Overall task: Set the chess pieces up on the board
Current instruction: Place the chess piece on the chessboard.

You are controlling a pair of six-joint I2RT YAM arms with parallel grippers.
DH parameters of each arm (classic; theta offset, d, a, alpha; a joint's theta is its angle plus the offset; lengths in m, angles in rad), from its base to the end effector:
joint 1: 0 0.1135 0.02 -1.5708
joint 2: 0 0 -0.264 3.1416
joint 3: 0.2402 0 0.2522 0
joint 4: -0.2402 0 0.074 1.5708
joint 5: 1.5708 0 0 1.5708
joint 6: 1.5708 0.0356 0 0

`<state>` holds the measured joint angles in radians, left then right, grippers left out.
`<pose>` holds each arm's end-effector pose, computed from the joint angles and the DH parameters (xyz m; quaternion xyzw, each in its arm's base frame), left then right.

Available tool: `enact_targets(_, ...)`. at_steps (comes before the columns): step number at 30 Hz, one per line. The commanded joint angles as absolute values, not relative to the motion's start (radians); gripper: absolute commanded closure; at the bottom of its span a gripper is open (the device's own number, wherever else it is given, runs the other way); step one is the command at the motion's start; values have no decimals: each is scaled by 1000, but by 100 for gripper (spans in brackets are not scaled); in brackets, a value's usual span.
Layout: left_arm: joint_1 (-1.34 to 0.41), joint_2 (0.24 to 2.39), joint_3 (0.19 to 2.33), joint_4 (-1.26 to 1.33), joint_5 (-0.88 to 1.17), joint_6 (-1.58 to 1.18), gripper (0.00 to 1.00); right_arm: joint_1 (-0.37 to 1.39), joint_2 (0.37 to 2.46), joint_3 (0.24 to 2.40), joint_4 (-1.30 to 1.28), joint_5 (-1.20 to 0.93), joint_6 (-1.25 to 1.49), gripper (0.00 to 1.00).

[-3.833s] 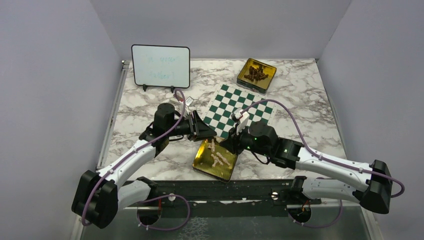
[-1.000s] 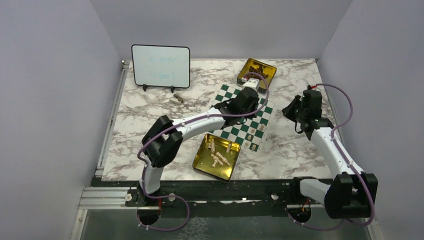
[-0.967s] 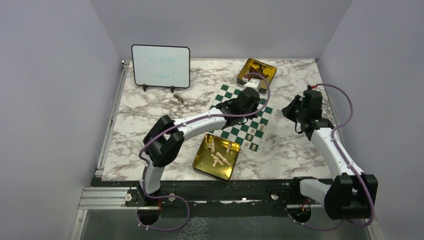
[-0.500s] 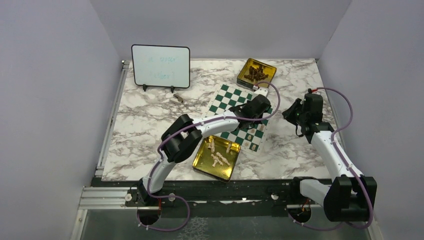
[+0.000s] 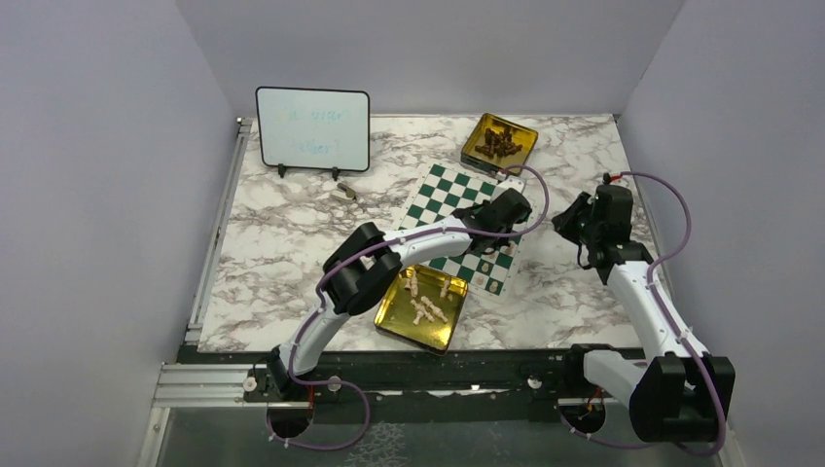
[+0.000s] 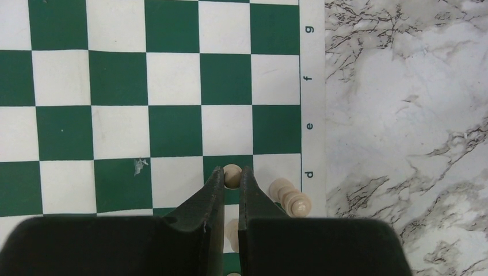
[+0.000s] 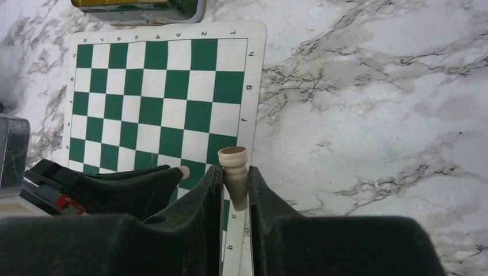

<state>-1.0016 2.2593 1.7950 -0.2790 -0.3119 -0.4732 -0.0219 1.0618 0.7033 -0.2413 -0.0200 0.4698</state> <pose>0.2857 -0.4263 0.1883 0.1759 0.8894 -0.1618 0.3896 0.2322 -0.0044 0.2524 0.2107 0.8589 0.1123 0.4530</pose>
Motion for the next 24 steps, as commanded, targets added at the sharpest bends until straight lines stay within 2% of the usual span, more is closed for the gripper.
enact_targets(1,-1006,2281,1823,-298,-333,-469,93,-31,1039,699,-238,-28,452,87)
enact_targets(24,-1006,2289,1824,-336,-281,-484,93,-32,1037,694,-233,-38,452,87)
